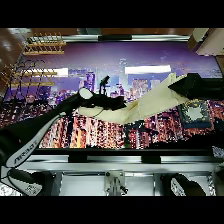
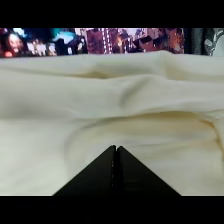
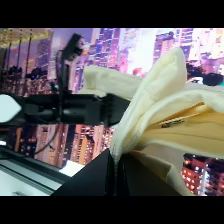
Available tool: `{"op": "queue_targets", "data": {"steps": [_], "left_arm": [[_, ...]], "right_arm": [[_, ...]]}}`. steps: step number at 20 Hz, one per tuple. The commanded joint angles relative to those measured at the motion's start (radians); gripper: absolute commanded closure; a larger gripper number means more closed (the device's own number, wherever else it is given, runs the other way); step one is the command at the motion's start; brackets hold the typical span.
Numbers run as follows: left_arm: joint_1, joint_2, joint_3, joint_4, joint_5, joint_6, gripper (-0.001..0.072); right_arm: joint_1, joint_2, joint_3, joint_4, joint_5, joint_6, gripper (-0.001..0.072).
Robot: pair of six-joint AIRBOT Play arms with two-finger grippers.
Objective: Fold the shirts.
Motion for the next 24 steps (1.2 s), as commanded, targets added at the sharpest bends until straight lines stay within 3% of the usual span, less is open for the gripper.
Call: {"op": "queue_targets", "data": {"steps": [1,4,8,14,17,20,21,22,23,24], "left_arm": [[0.138,0.151,0.0,0.216,-0.15,-0.021,0.0676],[0.29,0.363,0.0,0.361,-0.309,-0.021,0.0676],[0.479,0.639,0.0,0.373,-0.422,-0.021,0.0674],[0.576,0.923,0.0,0.374,-0.562,-0.021,0.0674],[0.576,0.98,0.0,0.375,-0.603,-0.021,0.0674],[0.576,0.983,-0.003,0.376,-0.62,-0.021,0.0674],[0.576,0.977,-0.006,0.378,-0.62,-0.021,0.0674],[0.576,0.971,-0.011,0.377,-0.62,-0.021,0.0674],[0.575,0.965,-0.02,0.377,-0.618,-0.021,0.0674],[0.575,0.962,-0.031,0.377,-0.616,-0.021,0.0674]], "right_arm": [[0.093,-0.01,0.0,-0.124,-0.101,0.037,0.0649],[0.259,-0.093,0.0,-0.103,-0.299,0.053,0.0649],[0.541,-0.317,0.0,-0.088,-0.491,0.079,0.0649],[0.819,-0.693,0.001,0.166,-0.884,0.077,0.0649],[0.866,-0.781,0.001,0.31,-0.941,0.032,0.0648],[0.875,-0.797,0.001,0.345,-0.948,0.029,0.0647],[0.875,-0.797,0.001,0.352,-0.947,0.029,0.0598],[0.875,-0.797,0.001,0.372,-0.947,0.027,0.037],[0.875,-0.796,0.001,0.4,-0.946,0.013,0.0226],[0.875,-0.794,0.001,0.429,-0.935,-0.019,0.0222]]}}
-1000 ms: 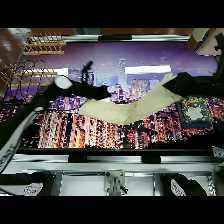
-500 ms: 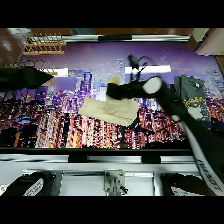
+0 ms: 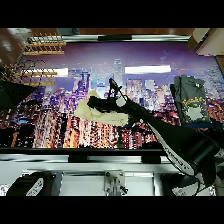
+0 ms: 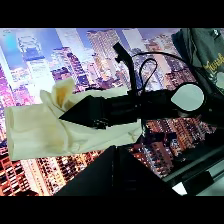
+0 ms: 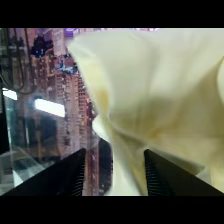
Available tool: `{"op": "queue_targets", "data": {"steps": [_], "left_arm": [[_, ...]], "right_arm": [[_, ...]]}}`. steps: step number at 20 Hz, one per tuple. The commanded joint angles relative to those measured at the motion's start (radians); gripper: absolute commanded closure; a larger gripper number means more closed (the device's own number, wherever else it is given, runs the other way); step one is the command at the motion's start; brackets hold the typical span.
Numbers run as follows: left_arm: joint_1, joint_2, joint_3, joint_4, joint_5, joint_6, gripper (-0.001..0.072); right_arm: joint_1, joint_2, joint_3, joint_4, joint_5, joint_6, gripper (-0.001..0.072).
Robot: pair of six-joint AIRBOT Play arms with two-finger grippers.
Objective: Fold the shirts.
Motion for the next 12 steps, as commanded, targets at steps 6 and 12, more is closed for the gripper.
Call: {"op": "queue_targets", "data": {"steps": [6,12], "left_arm": [[0.001,-0.003,-0.104,0.003,-0.001,0.008,0.0674],[0.002,-0.004,-0.163,0.046,-0.002,0.03,0.0674]], "right_arm": [[-0.088,0.085,0.0,0.024,0.246,-0.119,0.0221],[-0.309,0.232,0.0,-0.589,0.607,0.146,0.0221]]}}
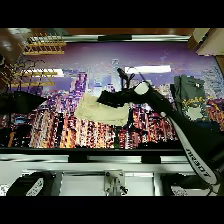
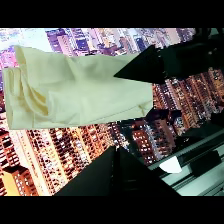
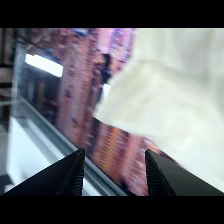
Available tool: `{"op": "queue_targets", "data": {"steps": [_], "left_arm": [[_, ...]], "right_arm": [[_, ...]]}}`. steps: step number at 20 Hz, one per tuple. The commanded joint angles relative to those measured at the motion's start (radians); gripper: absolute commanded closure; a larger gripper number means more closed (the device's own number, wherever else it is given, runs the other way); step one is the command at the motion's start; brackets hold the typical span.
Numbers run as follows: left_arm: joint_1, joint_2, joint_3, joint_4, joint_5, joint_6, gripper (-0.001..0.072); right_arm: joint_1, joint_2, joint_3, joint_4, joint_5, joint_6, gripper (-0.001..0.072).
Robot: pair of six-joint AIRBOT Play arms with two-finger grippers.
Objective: Fold the shirts.
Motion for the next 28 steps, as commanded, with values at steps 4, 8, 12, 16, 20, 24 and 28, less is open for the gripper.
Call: {"op": "queue_targets", "data": {"steps": [4,8,12,16,20,24,28], "left_arm": [[0.001,-0.006,-0.023,0.037,0.001,0.008,0.0674],[0.001,-0.032,-0.023,0.037,0.001,0.008,0.0674],[0.001,-0.048,-0.023,0.037,0.001,0.008,0.0674],[0.001,-0.055,-0.023,0.037,0.001,0.008,0.0674],[0.001,-0.055,-0.023,0.037,-0.003,0.009,0.0673],[0.001,-0.055,-0.023,0.037,0.0,0.043,0.0673],[0.001,-0.055,-0.023,0.037,0.0,0.087,0.0673]], "right_arm": [[-0.204,0.011,-0.001,-0.534,0.33,0.261,0.0056],[-0.207,-0.097,-0.001,-0.406,0.318,0.188,0.0053],[-0.207,-0.192,-0.001,-0.264,0.251,0.167,0.0054],[-0.164,-0.24,-0.001,-0.108,0.186,0.108,0.0169],[-0.154,-0.202,0.001,-0.043,0.214,-0.067,0.0649],[-0.217,0.031,0.068,-0.049,0.26,-0.062,0.0649],[-0.293,0.221,0.274,-0.066,0.437,0.134,0.0649]]}}
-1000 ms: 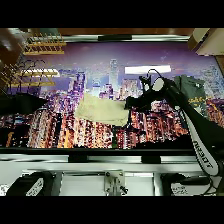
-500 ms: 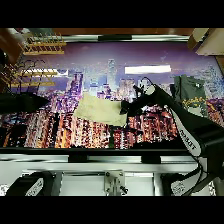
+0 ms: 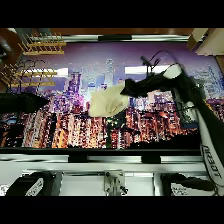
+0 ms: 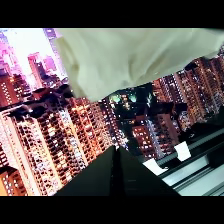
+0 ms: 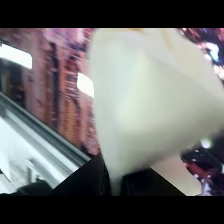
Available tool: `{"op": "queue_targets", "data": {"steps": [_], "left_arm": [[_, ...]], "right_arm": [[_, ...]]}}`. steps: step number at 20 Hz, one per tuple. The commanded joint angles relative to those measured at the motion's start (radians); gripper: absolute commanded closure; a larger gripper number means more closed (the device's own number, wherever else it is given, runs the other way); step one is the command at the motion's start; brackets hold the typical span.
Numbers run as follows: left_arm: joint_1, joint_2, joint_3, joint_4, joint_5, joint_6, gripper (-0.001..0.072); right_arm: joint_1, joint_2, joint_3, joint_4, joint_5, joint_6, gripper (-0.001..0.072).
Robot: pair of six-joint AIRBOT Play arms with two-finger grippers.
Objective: Fold the shirts.
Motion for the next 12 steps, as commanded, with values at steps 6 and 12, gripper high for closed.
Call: {"op": "queue_targets", "data": {"steps": [6,12], "left_arm": [[0.001,-0.001,0.0,0.0,0.002,0.047,0.0673],[0.001,-0.001,0.0,0.0,0.001,0.046,0.0673]], "right_arm": [[-0.095,0.2,0.326,-0.293,0.315,0.256,0.0649],[-0.168,0.142,0.329,-0.435,0.18,0.223,0.0649]]}}
